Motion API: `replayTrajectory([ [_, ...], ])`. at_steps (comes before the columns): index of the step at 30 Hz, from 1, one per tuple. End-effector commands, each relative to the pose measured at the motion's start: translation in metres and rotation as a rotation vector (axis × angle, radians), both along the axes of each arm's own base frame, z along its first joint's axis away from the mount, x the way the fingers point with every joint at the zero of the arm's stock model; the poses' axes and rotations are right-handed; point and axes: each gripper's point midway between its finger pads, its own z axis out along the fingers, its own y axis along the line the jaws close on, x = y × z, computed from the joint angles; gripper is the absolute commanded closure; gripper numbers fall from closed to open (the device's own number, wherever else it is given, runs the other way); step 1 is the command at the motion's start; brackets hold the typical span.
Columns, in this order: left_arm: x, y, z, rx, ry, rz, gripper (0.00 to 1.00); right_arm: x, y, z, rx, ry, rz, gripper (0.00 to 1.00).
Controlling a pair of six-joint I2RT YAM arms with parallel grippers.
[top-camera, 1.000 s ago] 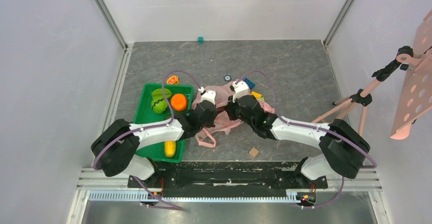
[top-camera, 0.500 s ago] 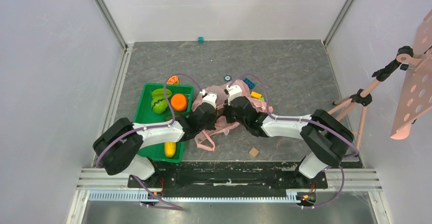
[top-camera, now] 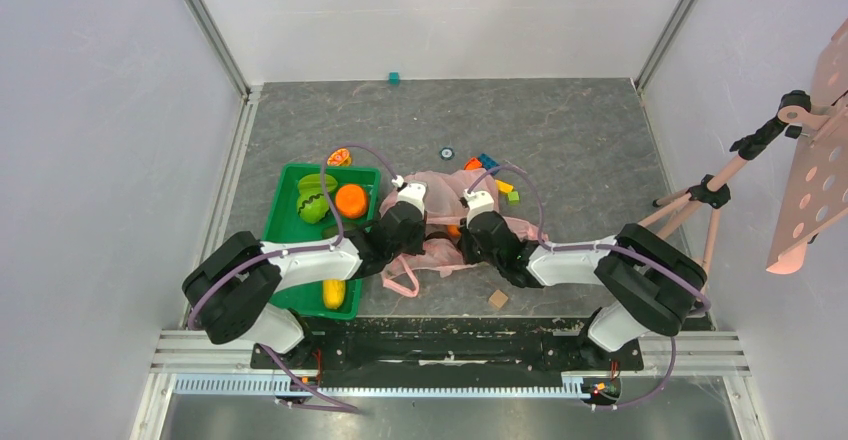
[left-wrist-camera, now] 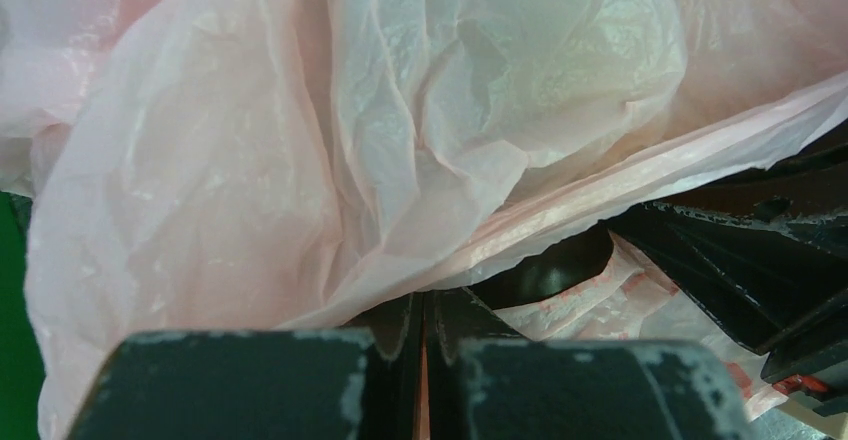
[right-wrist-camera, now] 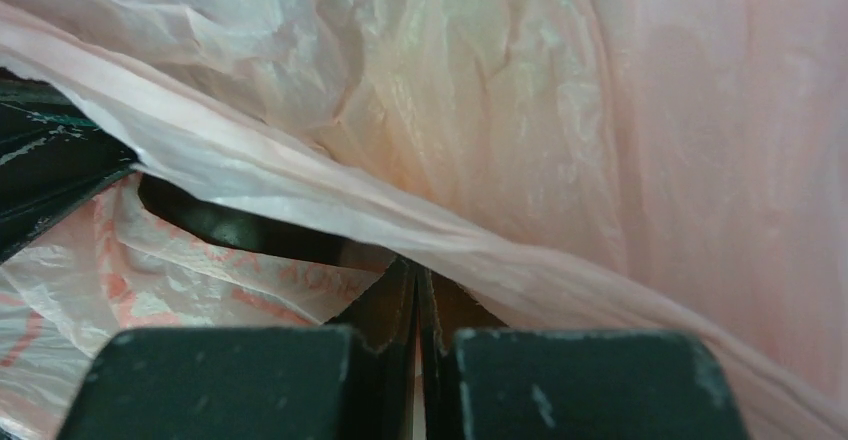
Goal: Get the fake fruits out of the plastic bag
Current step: Adjust the plastic bag at the center of the board.
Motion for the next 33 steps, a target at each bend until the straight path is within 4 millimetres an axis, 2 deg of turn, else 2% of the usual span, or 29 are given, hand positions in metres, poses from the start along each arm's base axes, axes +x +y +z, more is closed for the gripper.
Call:
replayTrajectory([
  [1,0.002,0.001,-0.002,-0.01,-0.007,0.019,0.98,-0.003,-0.008,-0.005,-0.005,0.007,-0.03,1.0],
  [4,0.001,0.001,-0.004,-0.004,-0.005,0.011,0.98,-0.003,-0.009,-0.008,-0.018,0.011,-0.036,0.95],
  [8,-0.004,0.001,-0.006,-0.002,-0.006,-0.017,0.98,0.003,-0.012,0.006,-0.013,-0.022,-0.066,0.83],
  [12,-0.008,-0.003,-0.002,-0.018,-0.022,-0.049,0.98,0.013,-0.017,0.033,0.018,-0.091,-0.114,0.7],
  [16,-0.01,-0.01,0.01,-0.025,-0.037,-0.088,0.98,0.024,-0.011,0.061,0.04,-0.142,-0.123,0.6],
  [21,-0.008,-0.016,0.02,-0.013,-0.06,-0.129,0.98,0.041,0.0,0.083,0.021,-0.186,-0.126,0.54],
  [27,-0.006,-0.02,0.029,-0.034,-0.112,-0.156,0.98,0.063,0.011,0.092,-0.036,-0.218,-0.142,0.47],
  [33,-0.005,-0.022,0.037,-0.05,-0.15,-0.171,0.98,0.078,0.021,0.085,-0.086,-0.225,-0.134,0.38],
])
